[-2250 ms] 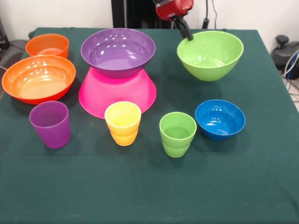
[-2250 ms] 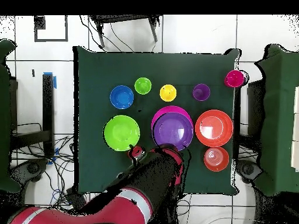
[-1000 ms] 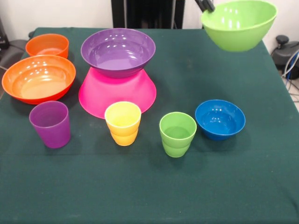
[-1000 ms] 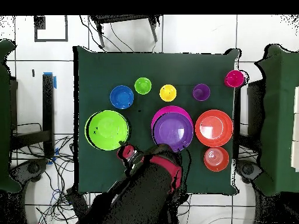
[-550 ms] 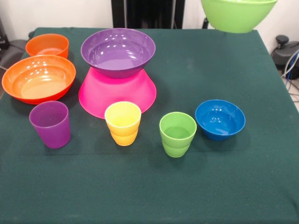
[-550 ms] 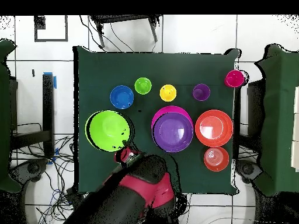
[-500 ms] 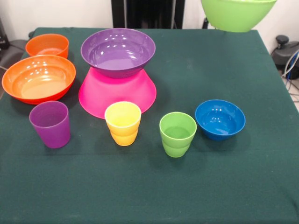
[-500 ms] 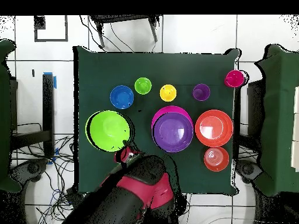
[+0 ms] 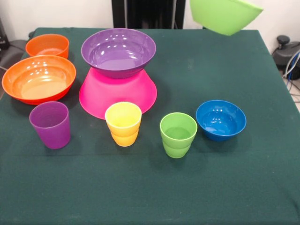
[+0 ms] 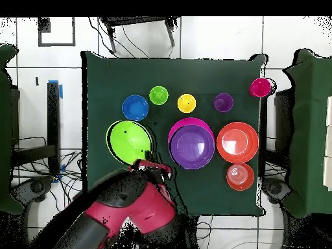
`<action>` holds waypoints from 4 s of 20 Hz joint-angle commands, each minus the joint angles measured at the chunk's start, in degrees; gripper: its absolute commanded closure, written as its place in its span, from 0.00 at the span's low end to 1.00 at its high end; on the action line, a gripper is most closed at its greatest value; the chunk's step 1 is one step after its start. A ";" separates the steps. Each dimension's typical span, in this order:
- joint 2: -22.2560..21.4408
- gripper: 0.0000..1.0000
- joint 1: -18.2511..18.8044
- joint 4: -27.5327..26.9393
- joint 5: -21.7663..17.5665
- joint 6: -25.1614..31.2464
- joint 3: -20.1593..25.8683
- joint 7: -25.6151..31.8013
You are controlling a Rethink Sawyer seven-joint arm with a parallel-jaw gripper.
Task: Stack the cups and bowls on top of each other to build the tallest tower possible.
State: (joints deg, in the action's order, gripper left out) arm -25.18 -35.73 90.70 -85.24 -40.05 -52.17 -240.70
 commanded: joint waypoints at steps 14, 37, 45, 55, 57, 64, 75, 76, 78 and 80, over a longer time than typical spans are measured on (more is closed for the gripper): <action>47.93 1.00 -6.00 -7.90 12.71 1.68 -32.73 -30.04; 72.67 1.00 5.95 -1.24 24.08 -5.54 -63.05 -30.41; 81.68 1.00 10.73 3.87 29.94 -4.02 -68.91 -31.28; 85.76 1.00 10.31 3.79 33.96 6.48 -63.63 -31.57; 86.05 1.00 9.76 3.11 33.97 8.14 -62.21 -31.46; 85.90 1.00 8.18 1.39 33.61 15.17 -57.00 -31.05; 82.42 1.00 5.19 -1.32 31.60 26.35 -47.36 -30.17; 81.78 1.00 4.74 -1.73 31.25 27.31 -46.17 -30.06; 80.56 1.00 3.92 -2.37 30.60 29.04 -44.00 -29.87; 80.45 1.00 3.94 -2.05 30.16 29.87 -43.45 -29.81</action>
State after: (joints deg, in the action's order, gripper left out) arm 56.42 -30.85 98.59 -54.08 -15.51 -104.72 -252.26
